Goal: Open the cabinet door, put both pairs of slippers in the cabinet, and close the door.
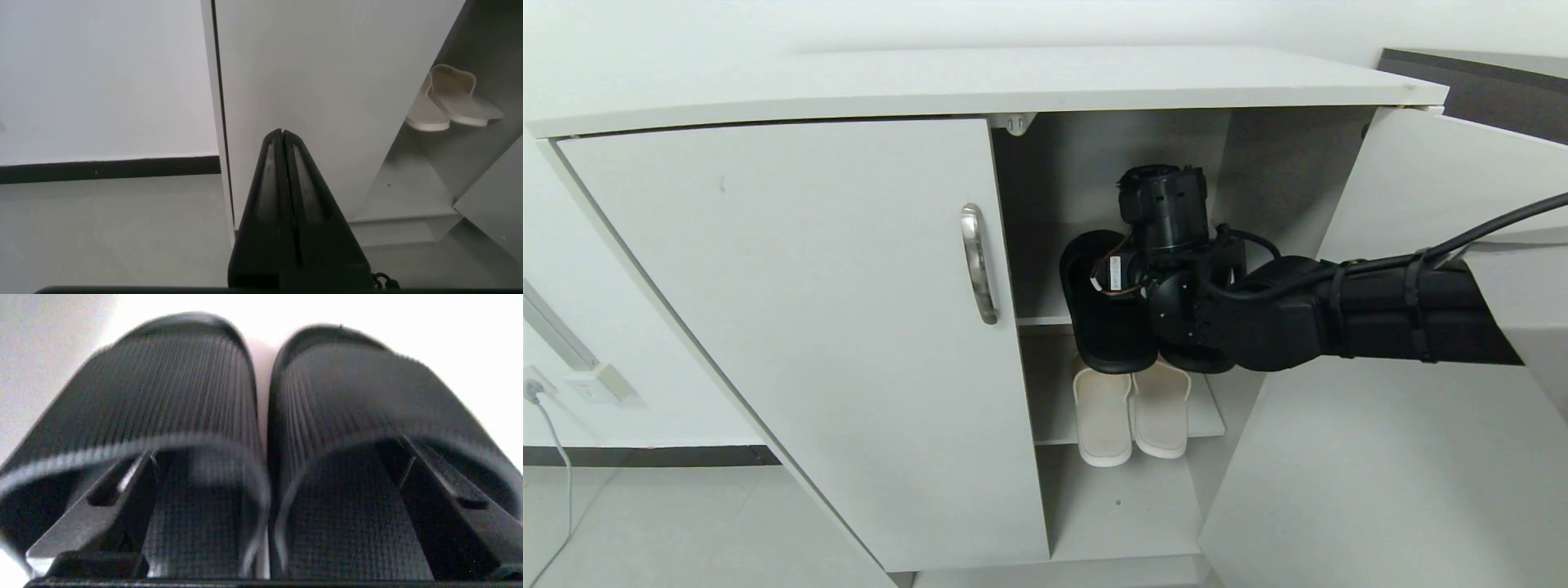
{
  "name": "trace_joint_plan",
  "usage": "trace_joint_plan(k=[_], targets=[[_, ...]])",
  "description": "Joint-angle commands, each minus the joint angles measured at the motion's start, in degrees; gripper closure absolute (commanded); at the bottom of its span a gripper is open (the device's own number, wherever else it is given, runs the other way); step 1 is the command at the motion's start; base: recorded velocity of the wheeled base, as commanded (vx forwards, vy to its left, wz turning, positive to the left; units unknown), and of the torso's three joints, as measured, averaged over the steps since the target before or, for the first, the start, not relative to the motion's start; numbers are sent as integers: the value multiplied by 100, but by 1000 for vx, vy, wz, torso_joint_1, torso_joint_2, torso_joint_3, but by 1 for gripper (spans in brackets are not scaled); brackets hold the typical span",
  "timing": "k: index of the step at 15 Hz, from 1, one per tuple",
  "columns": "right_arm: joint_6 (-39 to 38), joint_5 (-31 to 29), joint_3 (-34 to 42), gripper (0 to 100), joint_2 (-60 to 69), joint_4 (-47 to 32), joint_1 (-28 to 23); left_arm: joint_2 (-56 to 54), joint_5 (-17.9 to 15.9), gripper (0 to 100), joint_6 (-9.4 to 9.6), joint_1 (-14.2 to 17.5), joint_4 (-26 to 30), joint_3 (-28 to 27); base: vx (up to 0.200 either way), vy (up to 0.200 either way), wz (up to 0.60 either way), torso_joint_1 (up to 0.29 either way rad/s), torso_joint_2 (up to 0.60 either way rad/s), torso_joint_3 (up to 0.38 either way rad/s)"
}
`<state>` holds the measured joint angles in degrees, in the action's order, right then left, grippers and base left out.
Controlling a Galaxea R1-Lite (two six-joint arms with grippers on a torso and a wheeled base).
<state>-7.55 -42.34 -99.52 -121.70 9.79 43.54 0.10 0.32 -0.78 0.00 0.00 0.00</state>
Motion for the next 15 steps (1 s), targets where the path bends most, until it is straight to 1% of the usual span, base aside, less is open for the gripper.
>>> trace_joint_plan(k=[1,5,7,12,15], targets=[[-19,-3,249,0,252,14,75,-1,-5,100,-1,0,0,0,0,0,0,0,0,0],[-151,-46,706,0,621,49,269,-1,3,100,-1,0,0,0,0,0,0,0,0,0],[-186,-46,1049,0,876,76,339,-1,3,100,-1,0,0,0,0,0,0,0,0,0],[-239,-20,2200,0,1570,647,629,-1,-5,100,-1,0,0,0,0,0,0,0,0,0],[-247,68,2877,0,1895,1122,787,-1,-5,100,-1,0,0,0,0,0,0,0,0,0]])
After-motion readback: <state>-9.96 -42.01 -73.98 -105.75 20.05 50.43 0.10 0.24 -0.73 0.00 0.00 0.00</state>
